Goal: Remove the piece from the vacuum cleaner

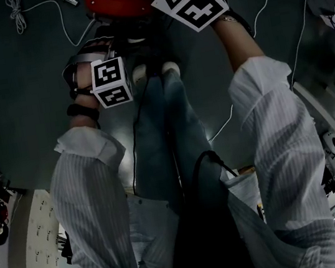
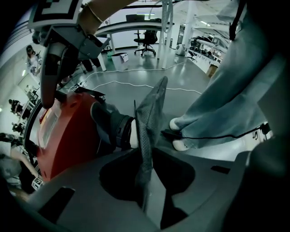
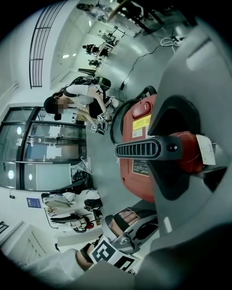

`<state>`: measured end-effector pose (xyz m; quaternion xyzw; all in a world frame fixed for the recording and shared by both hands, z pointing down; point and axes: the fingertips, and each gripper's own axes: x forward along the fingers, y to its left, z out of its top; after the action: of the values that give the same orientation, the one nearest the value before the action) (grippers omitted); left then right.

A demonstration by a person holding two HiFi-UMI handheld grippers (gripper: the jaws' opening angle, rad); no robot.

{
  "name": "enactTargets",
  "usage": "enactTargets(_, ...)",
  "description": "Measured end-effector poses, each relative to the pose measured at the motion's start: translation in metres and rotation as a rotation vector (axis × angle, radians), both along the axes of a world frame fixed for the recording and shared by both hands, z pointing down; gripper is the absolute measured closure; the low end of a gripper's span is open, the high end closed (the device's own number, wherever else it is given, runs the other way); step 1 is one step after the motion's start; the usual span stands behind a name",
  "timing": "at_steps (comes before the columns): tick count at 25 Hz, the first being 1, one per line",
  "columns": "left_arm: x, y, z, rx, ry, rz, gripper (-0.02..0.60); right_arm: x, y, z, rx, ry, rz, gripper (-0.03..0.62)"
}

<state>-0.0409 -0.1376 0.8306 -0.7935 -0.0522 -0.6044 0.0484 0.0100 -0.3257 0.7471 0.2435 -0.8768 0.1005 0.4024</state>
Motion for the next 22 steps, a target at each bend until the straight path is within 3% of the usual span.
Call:
enactTargets(6,-0.004,0.004,-0.003,-0.002,0.01,-0.011,0.537,0.001,-0.001,0.0,-0.009,0.02,0.025,0.431)
enactTargets(14,-0.008,0.013,-0.007,-0.06,-0.001,0.093,0.545,0.002,-0.004,0.005,-0.04,0.036,0.05,0.407)
enactTargets(22,-0.015,0.026,-0.007,-0.069,0.029,0.061,0.545,-0.005,0.003,0.018,-0.065,0.048,0.048,0.437)
